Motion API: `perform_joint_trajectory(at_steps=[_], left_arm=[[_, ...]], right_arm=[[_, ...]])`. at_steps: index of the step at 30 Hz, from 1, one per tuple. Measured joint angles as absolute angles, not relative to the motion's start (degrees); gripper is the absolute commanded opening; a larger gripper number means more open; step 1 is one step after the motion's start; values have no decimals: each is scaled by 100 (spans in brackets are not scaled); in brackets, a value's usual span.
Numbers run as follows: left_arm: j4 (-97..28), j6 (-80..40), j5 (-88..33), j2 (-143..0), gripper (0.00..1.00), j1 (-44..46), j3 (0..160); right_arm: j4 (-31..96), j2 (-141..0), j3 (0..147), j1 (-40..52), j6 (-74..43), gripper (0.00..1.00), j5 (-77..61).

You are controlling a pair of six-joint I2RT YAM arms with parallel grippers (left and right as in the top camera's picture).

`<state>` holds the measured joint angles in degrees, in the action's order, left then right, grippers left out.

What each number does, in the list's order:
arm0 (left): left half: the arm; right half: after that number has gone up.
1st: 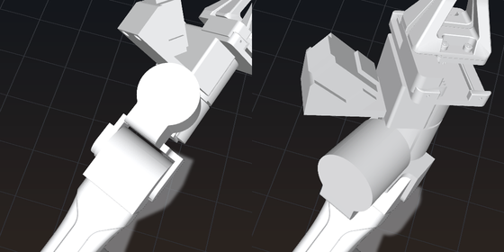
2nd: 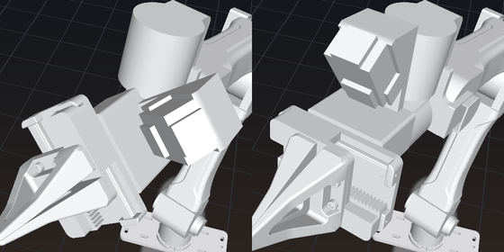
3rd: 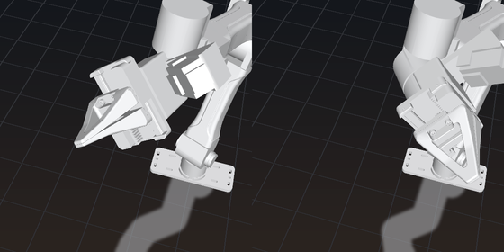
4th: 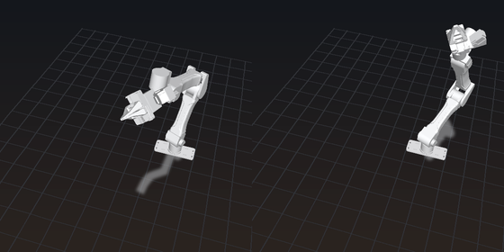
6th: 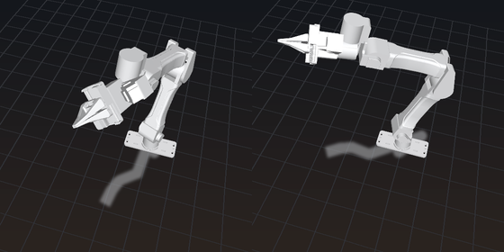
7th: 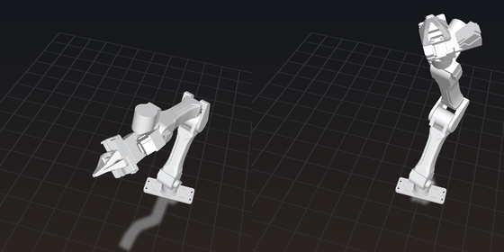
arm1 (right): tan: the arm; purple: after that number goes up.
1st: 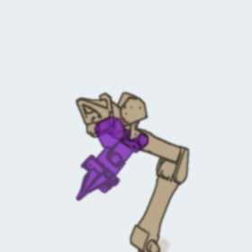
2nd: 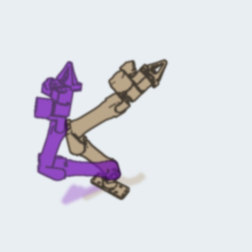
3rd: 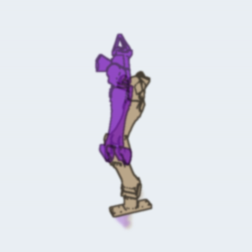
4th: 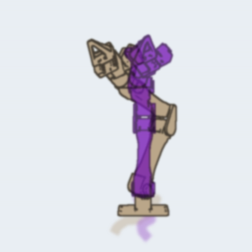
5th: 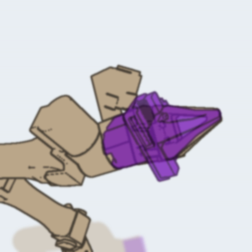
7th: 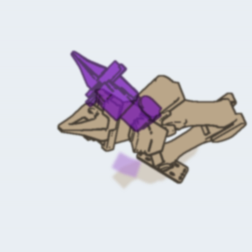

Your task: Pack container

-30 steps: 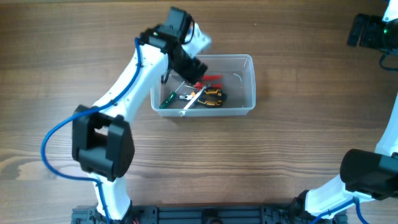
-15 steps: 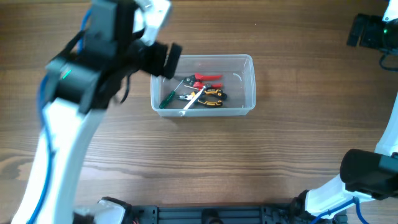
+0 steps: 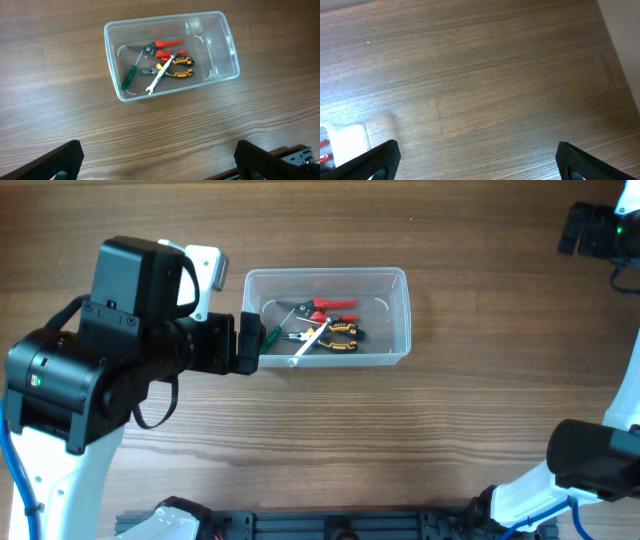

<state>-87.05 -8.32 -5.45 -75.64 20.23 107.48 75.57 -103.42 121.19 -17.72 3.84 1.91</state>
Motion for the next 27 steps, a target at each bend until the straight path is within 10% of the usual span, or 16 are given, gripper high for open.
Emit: perform_joint_trajectory(at_steps=[18,27], left_arm=[[-8910,-915,-548,-7559,100,2023,10742],[-6589,-565,-1081,-6119,100,2012,9122]], right_arm=[[7557,-10342,12119,-1772,384,100,193],[7555,-10342,12119,-1772,384,100,193]])
